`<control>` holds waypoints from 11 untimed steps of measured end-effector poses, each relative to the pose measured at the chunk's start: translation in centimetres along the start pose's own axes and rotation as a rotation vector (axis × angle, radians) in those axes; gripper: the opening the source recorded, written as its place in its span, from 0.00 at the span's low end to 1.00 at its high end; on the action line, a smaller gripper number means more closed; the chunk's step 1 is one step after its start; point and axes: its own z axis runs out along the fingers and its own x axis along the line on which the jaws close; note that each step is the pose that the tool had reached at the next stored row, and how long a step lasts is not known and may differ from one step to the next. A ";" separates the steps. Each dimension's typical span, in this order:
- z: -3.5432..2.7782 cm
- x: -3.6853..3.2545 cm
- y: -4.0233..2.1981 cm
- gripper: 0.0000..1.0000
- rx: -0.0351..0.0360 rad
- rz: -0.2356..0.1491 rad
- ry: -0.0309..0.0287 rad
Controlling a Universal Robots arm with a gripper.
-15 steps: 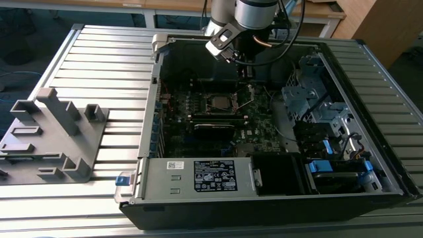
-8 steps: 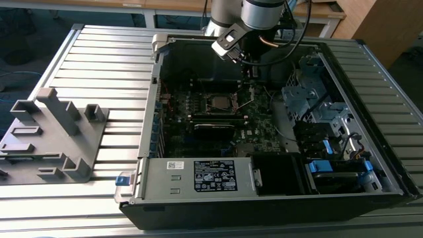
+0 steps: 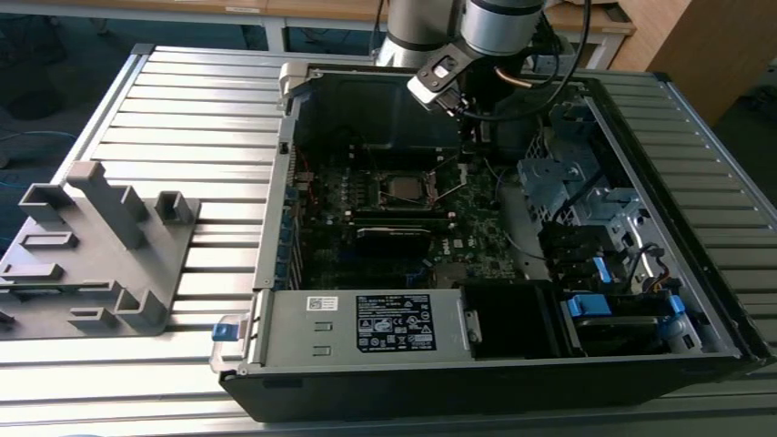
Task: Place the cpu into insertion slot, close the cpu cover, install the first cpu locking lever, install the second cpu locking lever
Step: 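Close the cpu cover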
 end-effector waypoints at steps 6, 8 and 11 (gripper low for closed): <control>0.05 0.03 1.15 0.10 0.0009 0.000 0.0000; 0.07 0.04 1.60 0.10 0.0016 0.000 0.0000; 0.09 0.06 2.05 0.10 0.0026 0.000 0.0000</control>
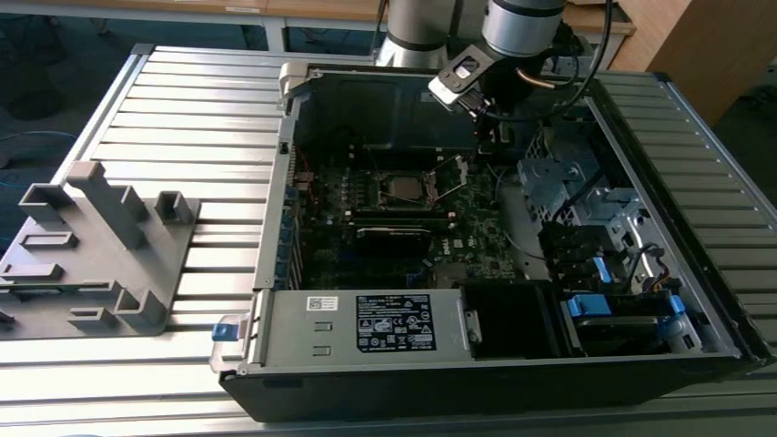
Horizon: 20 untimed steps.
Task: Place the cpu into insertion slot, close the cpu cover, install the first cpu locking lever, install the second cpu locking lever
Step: 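Close the cpu cover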
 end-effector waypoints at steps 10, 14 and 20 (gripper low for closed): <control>0.81 0.00 0.28 0.10 0.0013 0.000 -0.0004; 0.82 0.00 0.28 0.10 0.0013 0.000 -0.0001; 0.87 0.00 0.28 0.10 0.0166 0.000 -0.0005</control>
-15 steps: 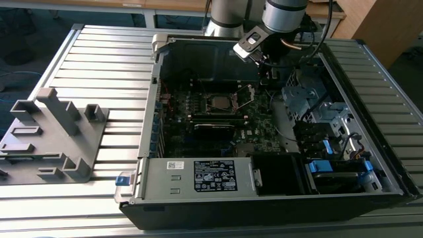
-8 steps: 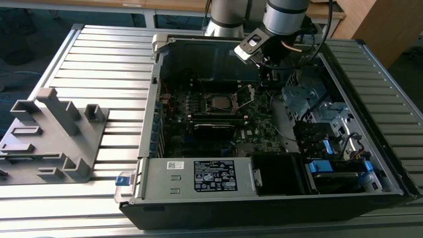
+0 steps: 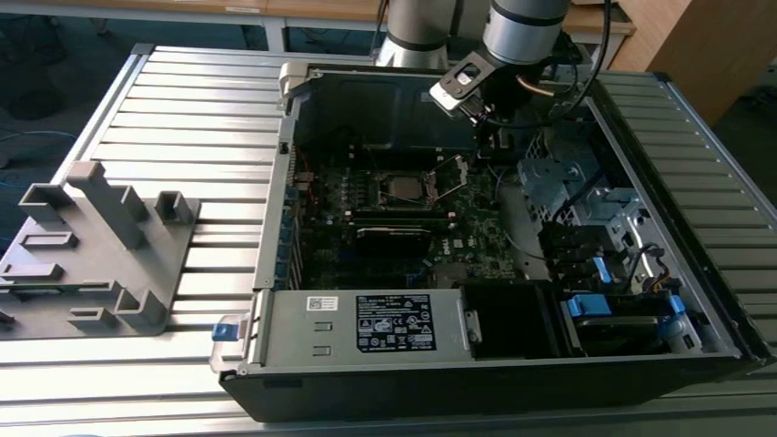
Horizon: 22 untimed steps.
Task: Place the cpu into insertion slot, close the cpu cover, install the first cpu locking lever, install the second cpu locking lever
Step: 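Close the cpu cover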
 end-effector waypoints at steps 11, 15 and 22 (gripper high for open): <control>0.68 0.00 -0.01 0.10 0.0005 0.000 -0.0002; 0.93 0.01 -0.02 0.10 0.0004 0.000 0.0002; 1.39 0.01 -0.03 0.10 0.0004 0.000 0.0000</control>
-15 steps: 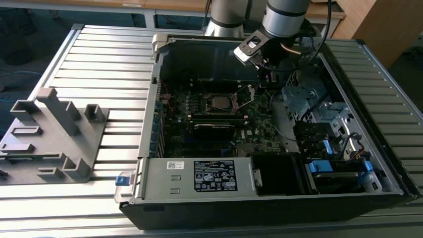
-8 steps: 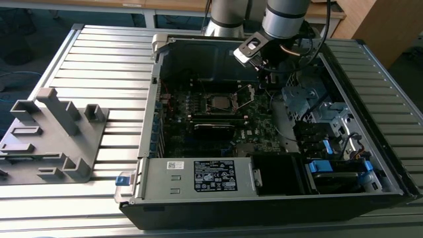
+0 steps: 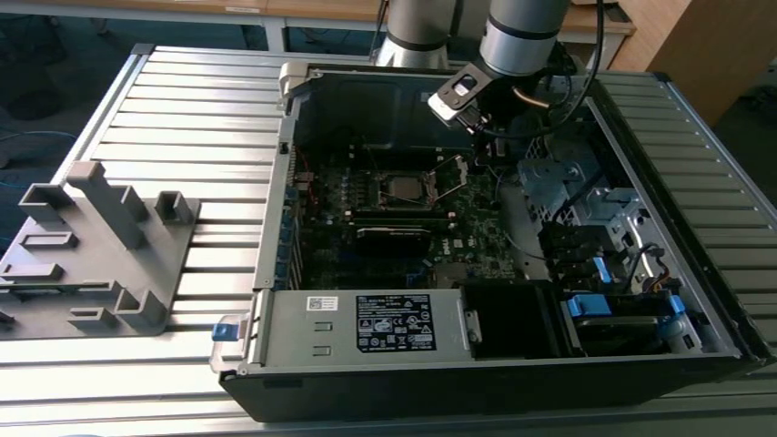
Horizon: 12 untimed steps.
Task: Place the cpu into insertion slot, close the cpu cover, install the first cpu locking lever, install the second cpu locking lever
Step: 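Close the cpu cover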
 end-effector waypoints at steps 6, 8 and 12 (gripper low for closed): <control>-0.01 0.00 0.00 0.10 0.0000 0.000 0.0000; -0.02 0.00 0.00 0.10 0.0000 0.000 0.0001; -0.03 0.00 0.00 0.10 0.0000 0.000 0.0000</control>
